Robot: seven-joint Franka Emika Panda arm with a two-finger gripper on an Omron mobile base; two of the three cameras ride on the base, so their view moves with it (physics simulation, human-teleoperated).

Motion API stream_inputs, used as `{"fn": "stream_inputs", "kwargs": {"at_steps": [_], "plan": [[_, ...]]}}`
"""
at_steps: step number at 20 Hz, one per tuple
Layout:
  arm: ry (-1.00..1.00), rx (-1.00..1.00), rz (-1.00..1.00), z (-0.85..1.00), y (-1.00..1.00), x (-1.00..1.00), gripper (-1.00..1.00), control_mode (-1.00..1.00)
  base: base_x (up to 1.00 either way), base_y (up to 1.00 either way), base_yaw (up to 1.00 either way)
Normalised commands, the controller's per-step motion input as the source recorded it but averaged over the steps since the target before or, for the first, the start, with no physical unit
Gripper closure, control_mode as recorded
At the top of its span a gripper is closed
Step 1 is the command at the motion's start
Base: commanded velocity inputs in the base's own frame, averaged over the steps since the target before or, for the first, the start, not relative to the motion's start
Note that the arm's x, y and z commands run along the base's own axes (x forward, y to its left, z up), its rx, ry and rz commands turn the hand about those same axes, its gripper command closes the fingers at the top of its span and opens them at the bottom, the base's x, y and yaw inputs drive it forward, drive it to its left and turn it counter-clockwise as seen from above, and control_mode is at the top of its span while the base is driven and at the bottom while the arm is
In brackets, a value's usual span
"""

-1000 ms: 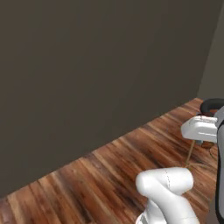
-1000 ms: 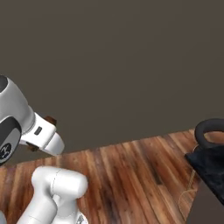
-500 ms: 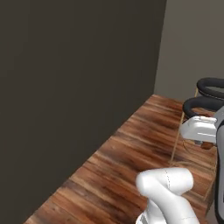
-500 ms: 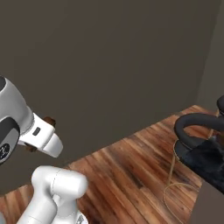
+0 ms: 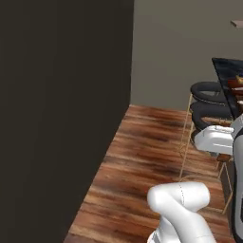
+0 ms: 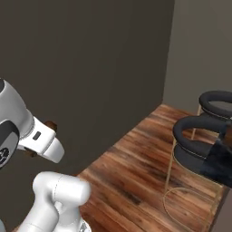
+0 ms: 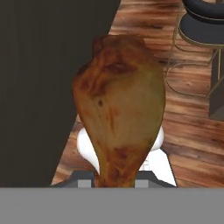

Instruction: Gather the mushroom and carrot from the fridge and place them on a tray on the dining counter. Then gather the chicken drumsticks from the fridge and place them on the other tray.

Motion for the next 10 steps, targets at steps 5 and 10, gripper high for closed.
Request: {"fn": "stream_inputs", "kwargs": {"at_steps": [5, 10], "plan": [[0.00, 0.00, 0.00, 0.00, 0.00, 0.00, 1.00, 1.00, 0.74, 0.46, -0.54], [0.00, 0.00, 0.00, 0.00, 0.00, 0.00, 1.00, 1.00, 0.70, 0.48, -0.56]]}}
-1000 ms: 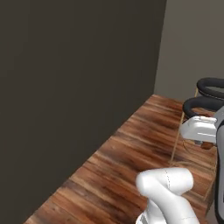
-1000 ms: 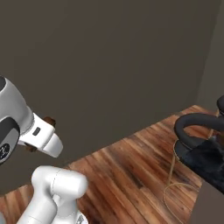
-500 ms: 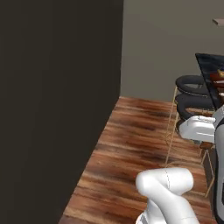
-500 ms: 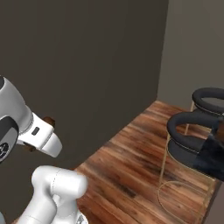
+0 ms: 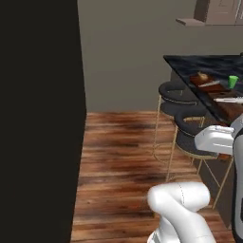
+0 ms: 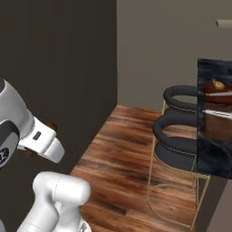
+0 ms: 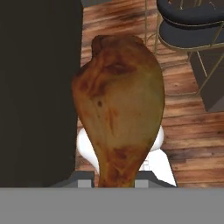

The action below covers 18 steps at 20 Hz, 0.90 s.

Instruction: Gather the mushroom and carrot from the fridge and place them on a tray on the dining counter. Then gather the chicken drumsticks from the fridge and place them on the other tray.

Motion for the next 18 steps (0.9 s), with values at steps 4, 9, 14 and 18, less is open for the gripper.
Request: {"fn": "stream_inputs", "kwargs": {"at_steps": [4, 9, 14, 18], "plan": [[0.00, 0.00, 0.00, 0.00, 0.00, 0.00, 1.00, 1.00, 0.69, 0.50, -0.56], [0.00, 0.00, 0.00, 0.00, 0.00, 0.00, 1.00, 1.00, 0.73, 0.52, -0.55], [0.00, 0.00, 0.00, 0.00, 0.00, 0.00, 1.00, 1.00, 0.79, 0.56, -0.53], [0.00, 0.00, 0.00, 0.00, 0.00, 0.00, 1.00, 1.00, 0.91, 0.63, -0.49]]}}
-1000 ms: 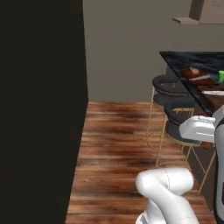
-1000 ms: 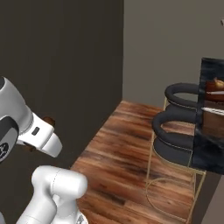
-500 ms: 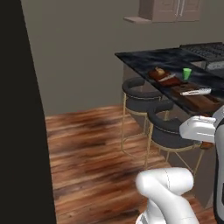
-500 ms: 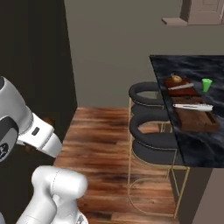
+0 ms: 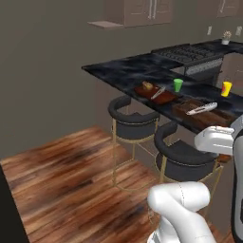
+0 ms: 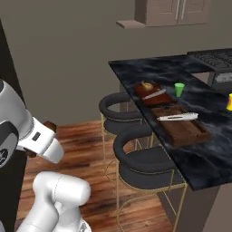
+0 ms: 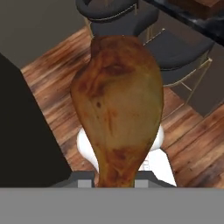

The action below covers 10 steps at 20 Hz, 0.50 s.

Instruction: Gather the mushroom and carrot from the fridge and place them on a tray on the dining counter. Then gather the chicken drumsticks from the fridge and place them on the other tray.

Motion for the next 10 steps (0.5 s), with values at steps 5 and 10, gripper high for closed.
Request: {"fn": "stream_inputs", "kwargs": {"at_steps": [5, 10], "plan": [[0.00, 0.00, 0.00, 0.00, 0.00, 0.00, 1.00, 1.00, 0.92, 0.75, -0.44], [0.00, 0.00, 0.00, 0.00, 0.00, 0.00, 1.00, 1.00, 0.93, 0.80, -0.42]]}}
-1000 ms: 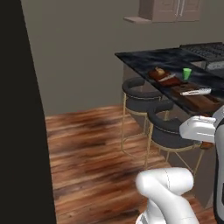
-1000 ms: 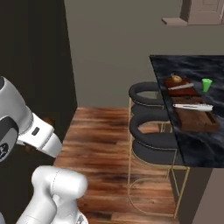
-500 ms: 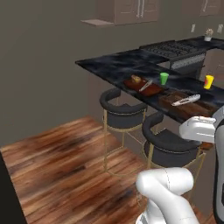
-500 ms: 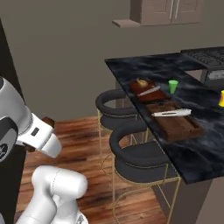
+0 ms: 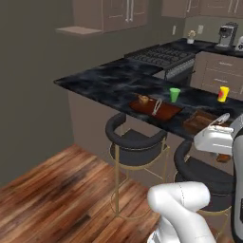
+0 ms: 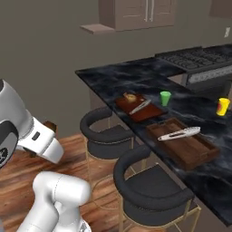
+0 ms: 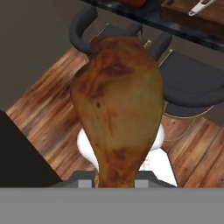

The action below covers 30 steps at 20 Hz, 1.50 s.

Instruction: Gather the mushroom and carrot from the fridge and place them on a tray on the dining counter. Then gather the chicken drumsticks from the fridge and place them on the other tray.

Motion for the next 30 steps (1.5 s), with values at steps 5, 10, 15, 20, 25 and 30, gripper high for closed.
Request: {"fn": "stream_inputs", "kwargs": {"at_steps": [5, 10, 15, 20, 25, 30], "plan": [[0.00, 0.00, 0.00, 0.00, 0.00, 0.00, 1.00, 1.00, 0.85, 0.89, -0.39], [0.00, 0.00, 0.00, 0.00, 0.00, 0.00, 1.00, 1.00, 0.67, 1.00, -0.35], [0.00, 0.00, 0.00, 0.00, 0.00, 0.00, 1.00, 1.00, 0.17, 1.00, -0.26], [0.00, 0.00, 0.00, 0.00, 0.00, 0.00, 1.00, 1.00, 0.02, 1.00, -0.13], [0.00, 0.00, 0.00, 0.00, 0.00, 0.00, 1.00, 1.00, 0.70, 0.83, -0.21], [0.00, 0.00, 0.00, 0.00, 0.00, 0.00, 1.00, 1.00, 0.77, 0.24, -0.35]]}}
